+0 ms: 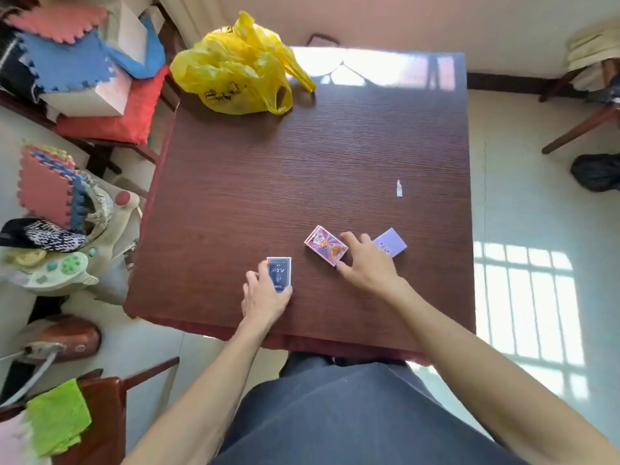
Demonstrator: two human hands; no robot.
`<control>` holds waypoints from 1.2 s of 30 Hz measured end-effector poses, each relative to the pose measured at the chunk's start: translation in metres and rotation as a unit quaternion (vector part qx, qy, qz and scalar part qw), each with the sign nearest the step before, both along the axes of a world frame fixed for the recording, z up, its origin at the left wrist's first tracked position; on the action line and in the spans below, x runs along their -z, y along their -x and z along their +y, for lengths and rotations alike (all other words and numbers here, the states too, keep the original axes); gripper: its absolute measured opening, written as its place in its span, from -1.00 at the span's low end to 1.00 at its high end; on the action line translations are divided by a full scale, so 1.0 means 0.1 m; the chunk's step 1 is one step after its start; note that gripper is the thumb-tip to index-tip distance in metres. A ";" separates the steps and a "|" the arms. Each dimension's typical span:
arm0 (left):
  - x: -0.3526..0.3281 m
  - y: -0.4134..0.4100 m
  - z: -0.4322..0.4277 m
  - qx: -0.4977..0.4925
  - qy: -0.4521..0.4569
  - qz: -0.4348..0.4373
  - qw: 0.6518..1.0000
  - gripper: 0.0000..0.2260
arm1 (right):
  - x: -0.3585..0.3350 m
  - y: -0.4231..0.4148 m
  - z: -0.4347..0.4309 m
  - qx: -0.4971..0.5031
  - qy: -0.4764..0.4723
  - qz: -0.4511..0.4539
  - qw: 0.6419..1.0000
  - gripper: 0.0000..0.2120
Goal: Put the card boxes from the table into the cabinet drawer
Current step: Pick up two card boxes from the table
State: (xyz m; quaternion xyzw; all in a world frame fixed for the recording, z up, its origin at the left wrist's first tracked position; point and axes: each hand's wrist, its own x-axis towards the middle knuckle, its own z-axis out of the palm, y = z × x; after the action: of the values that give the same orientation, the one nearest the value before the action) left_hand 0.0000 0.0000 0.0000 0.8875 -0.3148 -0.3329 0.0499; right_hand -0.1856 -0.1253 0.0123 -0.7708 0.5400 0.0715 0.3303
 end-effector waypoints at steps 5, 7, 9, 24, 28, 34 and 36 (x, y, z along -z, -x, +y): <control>0.12 -0.10 -0.28 0.018 -0.064 0.007 0.998 -0.16 | 0.18 -0.51 -0.25 -0.108 0.031 0.152 0.982 -0.26; 0.20 -0.11 -0.30 0.031 -0.076 -0.006 0.997 -0.16 | 0.27 -0.60 -0.28 -0.136 0.036 0.177 0.974 -0.22; 0.26 -0.11 -0.34 0.047 -0.072 -0.015 0.996 -0.19 | 0.34 -0.68 -0.31 -0.163 0.042 0.190 0.967 -0.21; 0.37 -0.06 -0.32 0.025 -0.043 0.011 0.999 -0.35 | 0.53 -0.69 -0.21 -0.149 0.042 0.192 0.969 -0.38; 0.31 -0.06 -0.34 0.004 -0.038 0.045 0.998 -0.35 | 0.48 -0.59 -0.16 -0.104 0.013 0.149 0.983 -0.45; 0.06 -0.03 -0.18 -0.093 0.047 0.211 0.972 -0.37 | 0.23 0.00 0.15 0.118 -0.152 -0.123 0.973 -0.46; -0.03 0.01 -0.05 -0.116 0.068 0.280 0.951 -0.47 | 0.15 0.29 0.35 0.202 -0.211 -0.214 0.932 -0.55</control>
State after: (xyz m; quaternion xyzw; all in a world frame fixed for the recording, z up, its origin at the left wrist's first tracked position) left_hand -0.0012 -0.0045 0.0032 0.7838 -0.2050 -0.5375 0.2341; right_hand -0.2151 -0.0905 -0.0027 -0.5549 0.5734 -0.0516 0.6005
